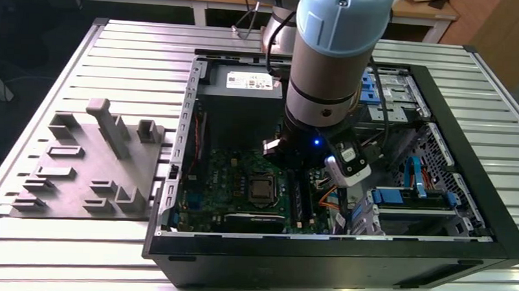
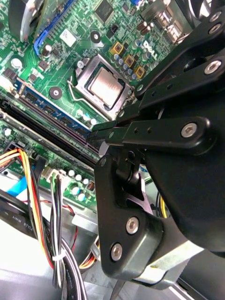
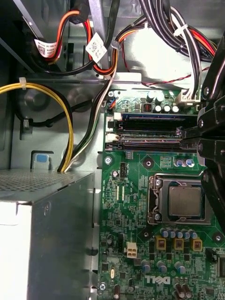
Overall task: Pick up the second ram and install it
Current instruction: 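Insert the second ram into the second slot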
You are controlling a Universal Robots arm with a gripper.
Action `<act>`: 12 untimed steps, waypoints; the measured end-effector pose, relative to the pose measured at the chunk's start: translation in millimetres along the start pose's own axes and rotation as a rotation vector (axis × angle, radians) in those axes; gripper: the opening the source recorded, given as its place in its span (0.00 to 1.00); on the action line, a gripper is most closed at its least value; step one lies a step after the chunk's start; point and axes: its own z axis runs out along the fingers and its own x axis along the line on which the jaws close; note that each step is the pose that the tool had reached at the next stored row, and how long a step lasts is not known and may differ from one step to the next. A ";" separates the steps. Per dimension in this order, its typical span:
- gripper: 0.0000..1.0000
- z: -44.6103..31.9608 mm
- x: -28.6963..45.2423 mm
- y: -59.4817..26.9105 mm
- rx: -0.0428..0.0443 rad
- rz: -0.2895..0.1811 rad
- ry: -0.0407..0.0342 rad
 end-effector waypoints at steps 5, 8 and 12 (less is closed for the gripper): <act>0.08 0.0 0.0 0.0 0.0003 0.000 0.0001; 0.08 0.5 0.0 0.0 0.0000 0.000 0.0000; 0.08 0.4 0.0 -0.1 0.0002 0.000 0.0001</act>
